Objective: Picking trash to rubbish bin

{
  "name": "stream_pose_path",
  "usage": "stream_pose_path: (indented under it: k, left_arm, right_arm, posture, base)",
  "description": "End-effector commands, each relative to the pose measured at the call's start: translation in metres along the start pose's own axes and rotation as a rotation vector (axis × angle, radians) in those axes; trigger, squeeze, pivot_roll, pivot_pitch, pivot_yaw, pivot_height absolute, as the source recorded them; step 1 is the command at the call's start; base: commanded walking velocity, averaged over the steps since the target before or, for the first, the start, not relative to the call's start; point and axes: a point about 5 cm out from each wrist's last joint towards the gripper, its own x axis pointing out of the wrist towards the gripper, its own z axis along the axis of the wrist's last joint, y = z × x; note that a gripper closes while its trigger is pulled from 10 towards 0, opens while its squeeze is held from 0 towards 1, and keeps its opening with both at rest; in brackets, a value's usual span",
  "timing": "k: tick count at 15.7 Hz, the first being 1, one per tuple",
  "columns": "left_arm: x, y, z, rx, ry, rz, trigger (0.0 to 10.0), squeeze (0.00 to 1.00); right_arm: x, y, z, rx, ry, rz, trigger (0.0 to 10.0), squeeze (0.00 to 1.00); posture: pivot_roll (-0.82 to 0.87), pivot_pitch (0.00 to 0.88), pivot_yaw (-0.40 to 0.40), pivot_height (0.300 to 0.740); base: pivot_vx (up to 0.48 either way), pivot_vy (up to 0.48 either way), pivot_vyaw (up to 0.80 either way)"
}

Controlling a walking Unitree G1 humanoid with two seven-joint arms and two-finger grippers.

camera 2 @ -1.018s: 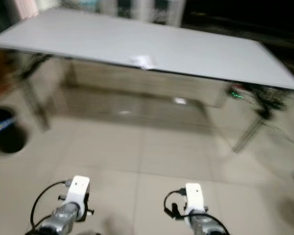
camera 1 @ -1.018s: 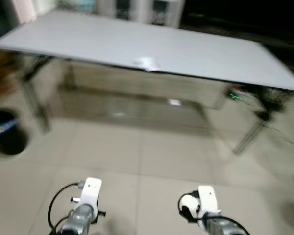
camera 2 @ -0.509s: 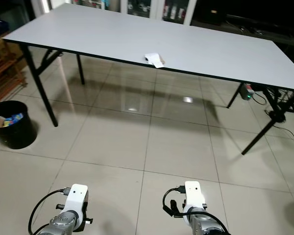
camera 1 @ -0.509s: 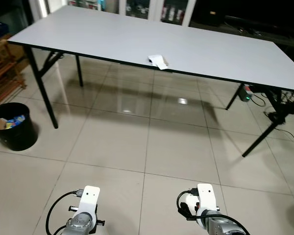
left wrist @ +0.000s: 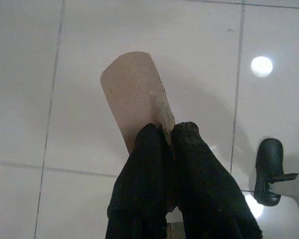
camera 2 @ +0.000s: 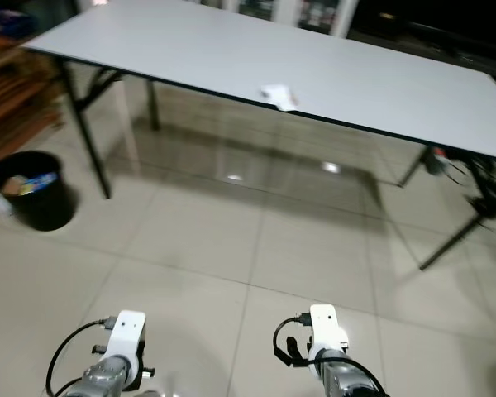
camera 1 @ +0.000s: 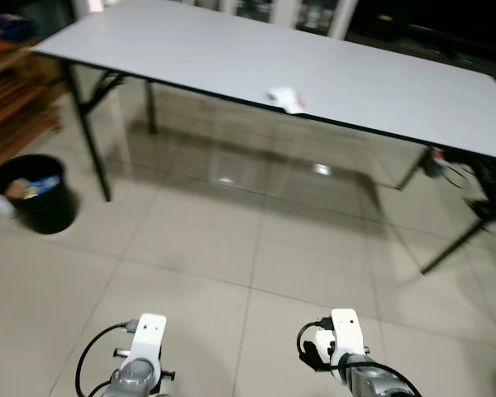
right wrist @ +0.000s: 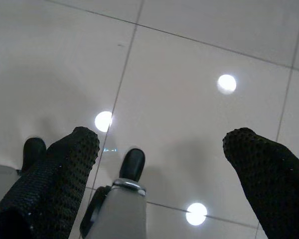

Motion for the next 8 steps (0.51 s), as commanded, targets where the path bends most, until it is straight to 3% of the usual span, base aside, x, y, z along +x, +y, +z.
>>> stream_pose_path:
  k: [1,8]
  left_arm:
    - [-0.0004,-0.0042,-0.0028,-0.008,0.013,-0.002,10.0,0.0]
    - [-0.0009,-0.0037,-0.0062,-0.016,0.026,0.012,10.0,0.0]
  right_arm:
    - [-0.0008,-0.0056,0.0006,-0.019,0.004,-0.011,10.0,0.0]
    - [-0.0009,-0.0049,-0.0006,-0.027,0.006,-0.005,10.0,0.0]
  posture:
    - [-0.02,0.04,-0.145,0.74]
    - [-0.02,0.045,-0.146,0.74]
  base:
    - [0.0,0.0,0.8]
    - [0.0,0.0,0.8]
